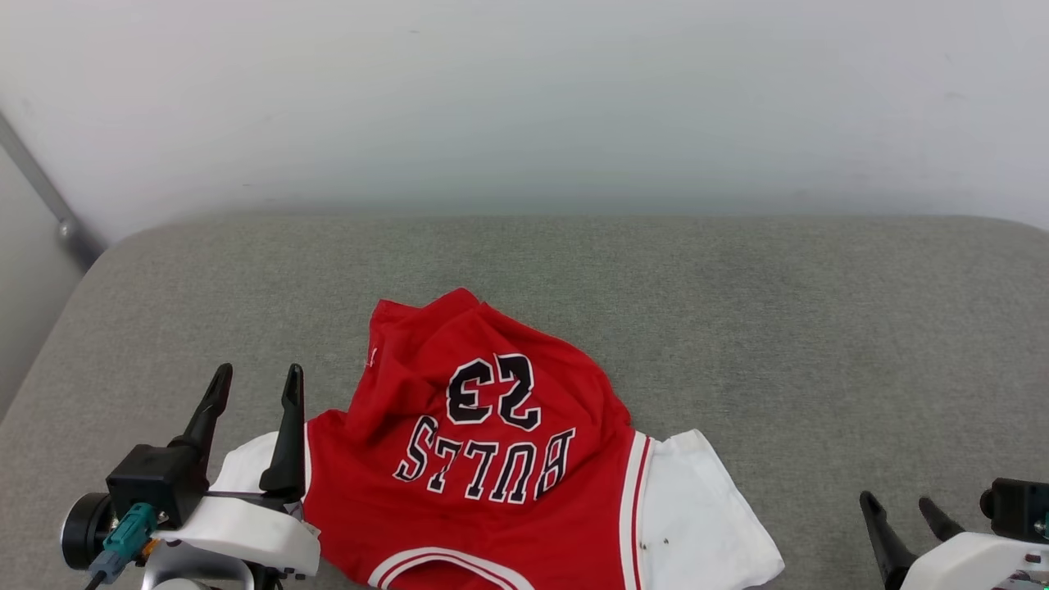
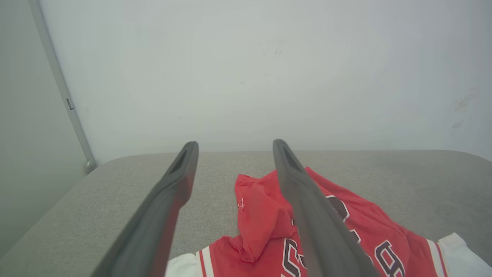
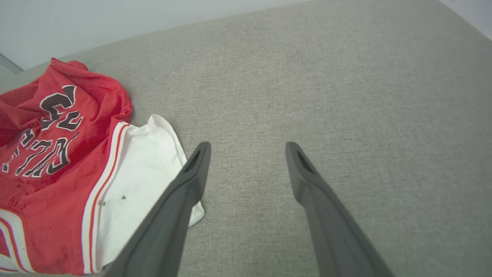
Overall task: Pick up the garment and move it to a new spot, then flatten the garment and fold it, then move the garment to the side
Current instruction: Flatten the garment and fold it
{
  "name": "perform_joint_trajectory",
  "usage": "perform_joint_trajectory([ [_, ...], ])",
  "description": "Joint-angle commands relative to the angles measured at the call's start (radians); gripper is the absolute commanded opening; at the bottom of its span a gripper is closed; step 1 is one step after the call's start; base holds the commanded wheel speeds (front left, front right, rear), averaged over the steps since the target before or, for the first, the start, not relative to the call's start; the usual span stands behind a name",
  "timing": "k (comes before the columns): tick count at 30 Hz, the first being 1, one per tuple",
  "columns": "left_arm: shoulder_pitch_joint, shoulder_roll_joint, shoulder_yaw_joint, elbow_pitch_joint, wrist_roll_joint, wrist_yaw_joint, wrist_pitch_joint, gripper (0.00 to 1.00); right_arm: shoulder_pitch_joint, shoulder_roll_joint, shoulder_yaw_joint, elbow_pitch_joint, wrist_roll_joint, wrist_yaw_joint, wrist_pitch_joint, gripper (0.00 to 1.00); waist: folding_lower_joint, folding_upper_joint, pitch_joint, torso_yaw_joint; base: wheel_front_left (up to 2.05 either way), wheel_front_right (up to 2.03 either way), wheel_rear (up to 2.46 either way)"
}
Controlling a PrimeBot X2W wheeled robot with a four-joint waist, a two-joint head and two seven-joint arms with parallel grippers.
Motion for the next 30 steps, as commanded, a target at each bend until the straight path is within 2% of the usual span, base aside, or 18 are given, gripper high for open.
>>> perform_joint_trajectory([
  [1, 0.015, -0.007, 0.009, -0.004, 0.017, -0.01, -0.002, 1.0, 0.006, -0.002, -0.012, 0.006, 0.009, -0.001, 0.069, 1.0, 0.0001, 0.0, 0.007, 0.014, 0.0, 0.0, 0.0],
  [6, 0.008, -0.032, 0.013, -0.009, 0.06, -0.032, -0.002, 1.0, -0.02, -0.049, 0.034, 0.012, 0.027, -0.001, 0.326, 1.0, 0.0001, 0.0, 0.036, 0.059, 0.0, 0.0, 0.0],
  [11, -0.02, -0.065, 0.015, -0.004, 0.094, -0.056, -0.002, 1.0, -0.067, -0.079, 0.094, 0.02, 0.055, -0.001, 0.483, 1.0, 0.0001, 0.0, 0.078, 0.104, 0.0, 0.0, 0.0],
  [19, -0.04, -0.113, 0.04, 0.017, 0.132, -0.09, -0.002, 1.0, -0.13, -0.082, 0.149, 0.128, 0.065, 0.0, 0.516, 1.0, 0.0001, 0.0, 0.124, 0.141, 0.0, 0.0, 0.0],
  [27, -0.054, -0.143, 0.067, 0.043, 0.153, -0.127, -0.002, 1.0, -0.142, -0.07, 0.197, 0.317, 0.084, -0.001, 0.498, 1.0, 0.0001, 0.0, 0.152, 0.147, 0.0, 0.0, 0.0],
  [28, -0.057, -0.146, 0.07, 0.046, 0.156, -0.131, -0.002, 1.0, -0.147, -0.068, 0.204, 0.334, 0.091, -0.001, 0.495, 0.49, 0.0001, 0.0, 0.154, 0.147, 0.0, 0.0, 0.0],
  [29, -0.059, -0.147, 0.072, 0.049, 0.158, -0.135, -0.002, 1.0, -0.15, -0.067, 0.211, 0.349, 0.096, -0.001, 0.491, 0.29, 0.0001, 0.0, 0.155, 0.147, 0.0, 0.0, 0.0],
  [30, -0.058, -0.148, 0.074, 0.054, 0.161, -0.139, -0.002, 1.0, -0.155, -0.067, 0.217, 0.361, 0.099, -0.001, 0.484, 0.0, 0.0001, 0.0, 0.155, 0.146, 0.0, 0.0, 0.0],
])
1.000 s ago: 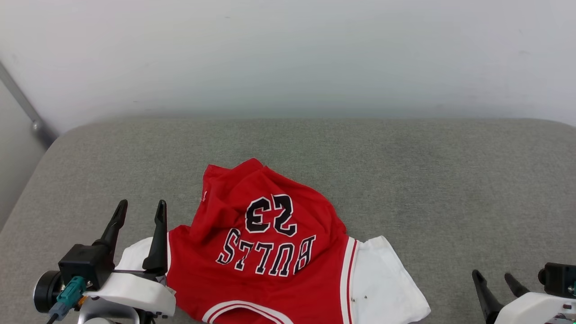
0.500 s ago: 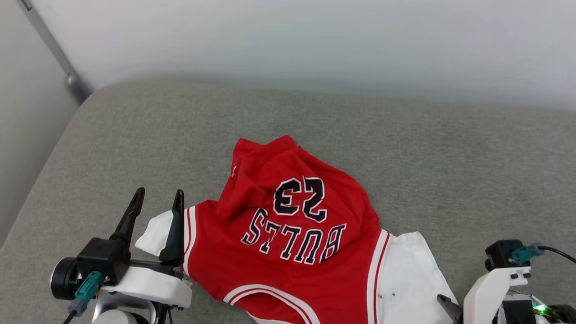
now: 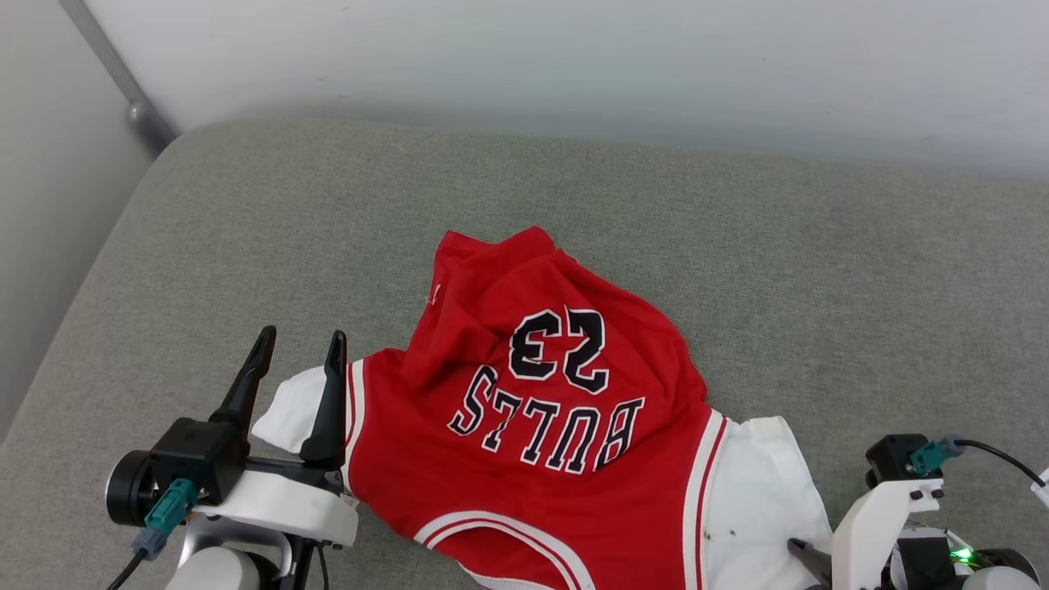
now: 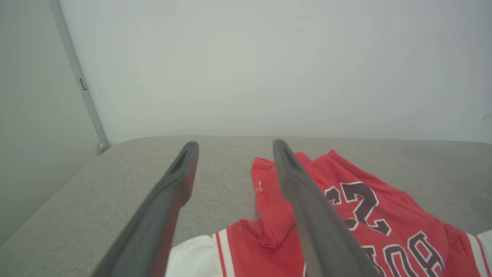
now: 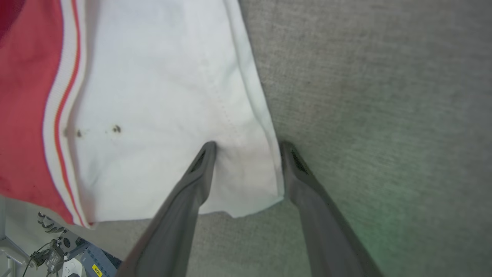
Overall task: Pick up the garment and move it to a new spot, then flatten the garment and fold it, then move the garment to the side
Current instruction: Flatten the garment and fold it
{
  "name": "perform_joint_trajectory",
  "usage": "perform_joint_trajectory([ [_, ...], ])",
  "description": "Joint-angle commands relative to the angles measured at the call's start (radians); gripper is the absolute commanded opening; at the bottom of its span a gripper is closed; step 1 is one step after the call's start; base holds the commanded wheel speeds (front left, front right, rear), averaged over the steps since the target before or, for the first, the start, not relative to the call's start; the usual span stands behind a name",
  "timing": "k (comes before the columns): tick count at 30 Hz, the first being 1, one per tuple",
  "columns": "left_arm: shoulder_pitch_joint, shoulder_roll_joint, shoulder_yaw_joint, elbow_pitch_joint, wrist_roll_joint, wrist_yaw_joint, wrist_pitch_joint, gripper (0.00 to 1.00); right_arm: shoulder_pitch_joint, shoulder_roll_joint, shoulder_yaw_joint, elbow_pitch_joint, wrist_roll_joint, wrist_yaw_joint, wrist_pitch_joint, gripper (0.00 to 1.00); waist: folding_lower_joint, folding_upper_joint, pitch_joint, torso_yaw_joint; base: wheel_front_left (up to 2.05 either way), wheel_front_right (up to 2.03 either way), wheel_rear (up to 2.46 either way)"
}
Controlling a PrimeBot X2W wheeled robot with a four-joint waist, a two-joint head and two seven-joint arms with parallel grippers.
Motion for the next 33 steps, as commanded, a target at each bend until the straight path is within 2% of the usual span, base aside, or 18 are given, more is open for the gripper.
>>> perform_joint_trajectory([
  [1, -0.011, -0.005, 0.006, 0.008, 0.007, -0.009, -0.002, 1.0, 0.026, 0.027, 0.044, 0.097, 0.01, -0.001, 0.001, 0.0, 0.0002, 0.0, 0.0, -0.002, 0.0, 0.0, 0.0],
  [7, 0.007, -0.007, 0.025, 0.027, 0.016, -0.021, -0.002, 1.0, -0.024, -0.013, 0.04, 0.061, 0.01, -0.001, -0.054, 0.0, 0.0002, 0.0, -0.016, -0.022, 0.0, 0.0, 0.0],
  [11, 0.023, 0.004, 0.028, 0.049, 0.003, -0.029, 0.005, 1.0, -0.055, -0.045, -0.003, 0.002, 0.001, -0.001, -0.078, 0.0, 0.0002, 0.0, -0.038, -0.041, 0.0, 0.0, 0.0],
  [18, 0.021, 0.05, 0.018, 0.078, -0.051, -0.089, 0.101, 1.0, -0.07, -0.068, -0.106, -0.072, -0.032, -0.001, -0.079, 0.0, 0.0002, 0.0, -0.054, -0.072, 0.0, 0.0, 0.0],
  [22, 0.008, 0.101, -0.005, 0.091, -0.108, -0.158, 0.234, 1.0, -0.061, -0.069, -0.179, -0.099, -0.053, -0.001, -0.07, 0.0, 0.0002, 0.0, -0.053, -0.089, 0.0, 0.0, 0.0],
  [26, 0.024, 0.181, -0.031, 0.099, -0.183, -0.211, 0.447, 1.0, -0.035, -0.042, -0.214, -0.123, -0.068, -0.001, -0.062, 0.0, 0.0002, 0.0, -0.051, -0.108, 0.0, 0.0, 0.0],
  [30, 0.049, 0.246, -0.046, 0.103, -0.266, -0.239, 0.634, 1.0, -0.018, -0.012, -0.221, -0.134, -0.078, -0.001, -0.062, 0.0, 0.0002, 0.0, -0.052, -0.127, 0.0, 0.0, 0.0],
  [33, 0.06, 0.256, -0.055, 0.1, -0.313, -0.247, 0.712, 1.0, -0.011, 0.007, -0.215, -0.135, -0.078, -0.001, -0.068, 0.0, 0.0002, 0.0, -0.05, -0.141, 0.0, 0.0, 0.0],
])
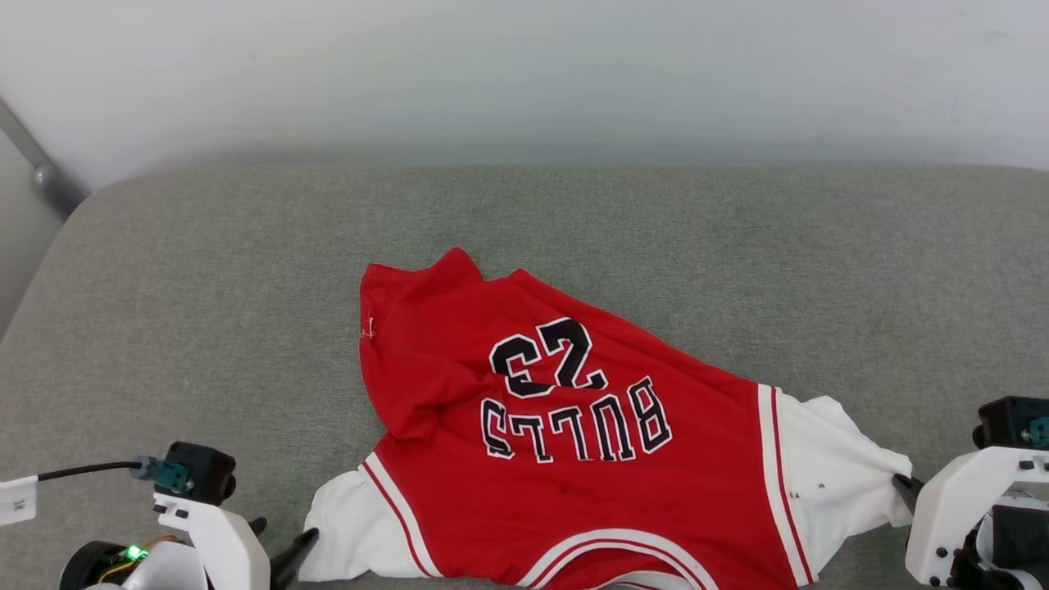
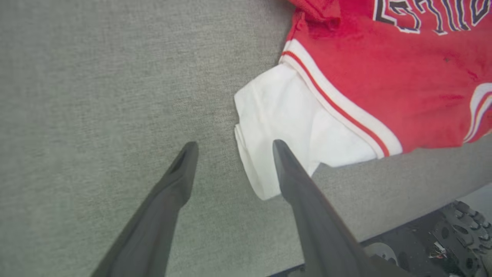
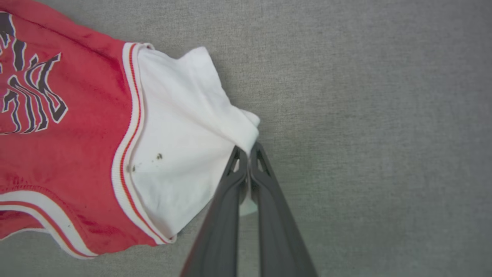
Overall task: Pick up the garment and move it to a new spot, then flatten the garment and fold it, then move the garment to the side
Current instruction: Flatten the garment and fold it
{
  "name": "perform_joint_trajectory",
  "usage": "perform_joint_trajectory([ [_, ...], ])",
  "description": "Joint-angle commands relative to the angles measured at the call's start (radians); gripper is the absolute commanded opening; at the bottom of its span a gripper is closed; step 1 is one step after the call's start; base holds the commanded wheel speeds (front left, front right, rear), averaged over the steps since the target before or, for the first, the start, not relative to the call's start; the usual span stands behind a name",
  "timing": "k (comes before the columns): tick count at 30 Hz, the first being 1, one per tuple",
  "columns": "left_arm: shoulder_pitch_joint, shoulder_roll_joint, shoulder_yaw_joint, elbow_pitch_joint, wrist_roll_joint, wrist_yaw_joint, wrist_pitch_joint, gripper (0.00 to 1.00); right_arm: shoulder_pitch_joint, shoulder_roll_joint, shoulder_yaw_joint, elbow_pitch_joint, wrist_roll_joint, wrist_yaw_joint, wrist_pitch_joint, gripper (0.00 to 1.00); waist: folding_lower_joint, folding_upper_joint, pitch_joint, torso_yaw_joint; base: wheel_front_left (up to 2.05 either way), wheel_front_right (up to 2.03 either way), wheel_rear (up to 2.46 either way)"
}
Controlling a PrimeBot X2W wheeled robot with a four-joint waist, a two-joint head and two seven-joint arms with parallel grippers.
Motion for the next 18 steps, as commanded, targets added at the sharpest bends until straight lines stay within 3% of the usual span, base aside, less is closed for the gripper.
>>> perform_joint_trajectory([
  [1, 0.008, -0.008, -0.005, -0.003, -0.02, -0.004, 0.023, 1.0, 0.006, 0.006, 0.003, -0.004, -0.005, -0.001, -0.006, 0.0, -0.0001, 0.0, 0.005, -0.009, 0.0, 0.0, 0.0],
  [11, -0.044, -0.036, -0.061, 0.087, -0.062, -0.015, 0.147, 1.0, -0.004, 0.023, 0.028, -0.023, 0.0, -0.001, -0.002, 0.0, -0.0001, 0.0, 0.058, -0.049, 0.0, 0.0, 0.0],
  [16, -0.031, -0.08, -0.131, 0.172, -0.089, -0.023, 0.252, 1.0, -0.009, 0.028, 0.031, -0.027, 0.003, -0.001, -0.002, 0.0, -0.0001, 0.0, 0.072, -0.063, 0.0, 0.0, 0.0],
  [17, -0.025, -0.09, -0.141, 0.184, -0.097, -0.02, 0.273, 0.51, -0.008, 0.03, 0.031, -0.027, 0.003, -0.001, -0.002, 0.0, -0.0001, 0.0, 0.072, -0.065, 0.0, 0.0, 0.0],
  [18, -0.025, -0.097, -0.147, 0.188, -0.098, -0.02, 0.278, 0.31, -0.008, 0.031, 0.03, -0.028, 0.003, -0.001, -0.003, 0.0, -0.0001, 0.0, 0.072, -0.066, 0.0, 0.0, 0.0],
])
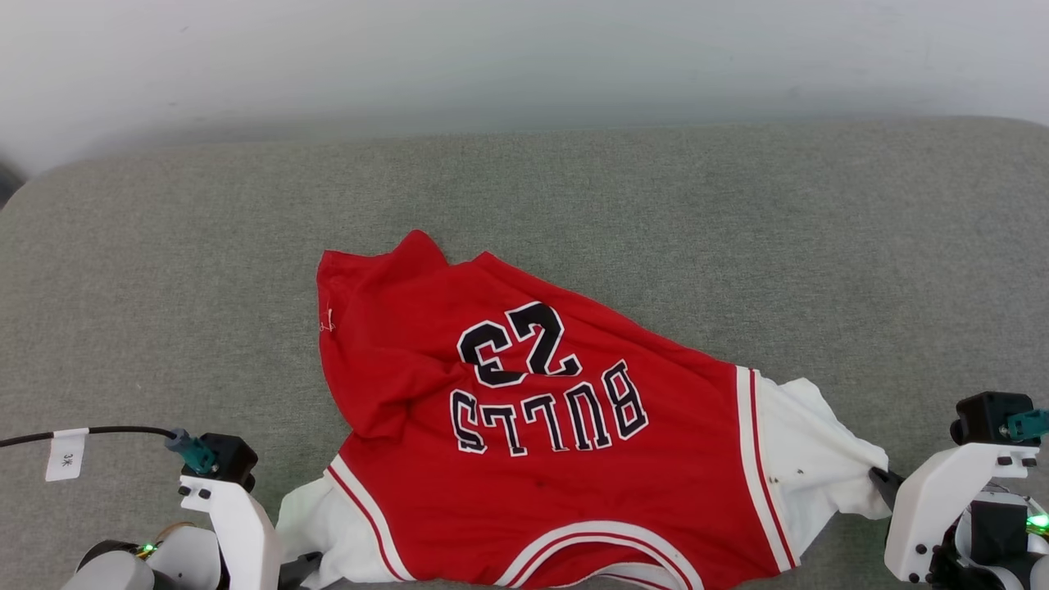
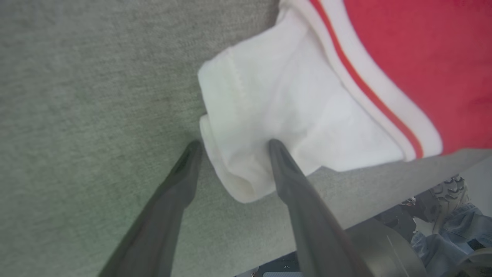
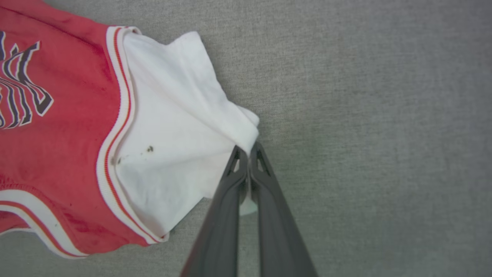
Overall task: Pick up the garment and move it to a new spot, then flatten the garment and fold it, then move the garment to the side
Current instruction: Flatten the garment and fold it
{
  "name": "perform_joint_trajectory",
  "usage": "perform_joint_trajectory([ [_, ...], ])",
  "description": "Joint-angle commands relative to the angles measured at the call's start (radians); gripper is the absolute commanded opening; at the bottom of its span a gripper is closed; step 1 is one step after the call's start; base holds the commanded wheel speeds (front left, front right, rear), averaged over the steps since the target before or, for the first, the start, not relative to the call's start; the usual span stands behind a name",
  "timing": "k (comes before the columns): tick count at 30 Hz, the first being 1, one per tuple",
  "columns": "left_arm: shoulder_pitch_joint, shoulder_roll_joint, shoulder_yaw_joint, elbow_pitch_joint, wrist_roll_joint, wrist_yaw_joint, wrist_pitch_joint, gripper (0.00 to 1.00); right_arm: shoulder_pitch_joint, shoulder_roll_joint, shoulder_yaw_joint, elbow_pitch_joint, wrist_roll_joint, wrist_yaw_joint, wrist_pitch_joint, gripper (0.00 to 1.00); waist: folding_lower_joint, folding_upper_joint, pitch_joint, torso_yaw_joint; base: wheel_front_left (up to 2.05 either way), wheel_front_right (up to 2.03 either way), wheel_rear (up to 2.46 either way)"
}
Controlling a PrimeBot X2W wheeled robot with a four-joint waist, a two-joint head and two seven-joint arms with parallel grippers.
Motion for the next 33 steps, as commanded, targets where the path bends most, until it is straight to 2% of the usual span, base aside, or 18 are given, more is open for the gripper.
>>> perform_joint_trajectory([
  [1, 0.067, -0.06, -0.069, 0.051, -0.003, -0.002, 0.035, 0.0, -0.004, 0.004, -0.002, -0.005, 0.001, -0.001, -0.002, 0.0, 0.0, 0.0, 0.0, -0.001, 0.0, 0.0, 0.0],
  [4, 0.051, -0.054, -0.055, 0.032, 0.007, 0.004, 0.01, 0.0, 0.005, 0.007, -0.007, -0.004, -0.002, -0.001, -0.005, 0.0, 0.0, 0.0, -0.008, 0.002, 0.0, 0.0, 0.0],
  [12, -0.021, 0.066, 0.013, -0.121, 0.079, 0.035, -0.039, 0.0, 0.008, -0.005, -0.006, -0.012, -0.017, -0.001, -0.016, 0.0, 0.0, 0.0, -0.039, 0.035, 0.0, 0.0, 0.0],
  [17, -0.105, 0.102, 0.056, -0.211, 0.125, 0.063, -0.062, 0.0, -0.029, -0.024, -0.015, -0.026, -0.036, -0.001, -0.061, 0.0, 0.0, 0.0, -0.076, 0.058, 0.0, 0.0, 0.0],
  [25, -0.334, 0.016, 0.081, -0.19, 0.178, 0.104, -0.105, 0.0, -0.191, -0.071, 0.015, -0.006, -0.034, -0.001, -0.118, 0.0, 0.0, 0.0, -0.119, 0.051, 0.0, 0.0, 0.0],
  [33, -0.625, -0.095, 0.118, 0.0, 0.216, 0.116, -0.215, 0.0, -0.506, -0.141, 0.052, 0.07, -0.035, -0.001, -0.193, 0.0, 0.0, 0.0, -0.111, 0.024, 0.0, 0.0, 0.0],
])
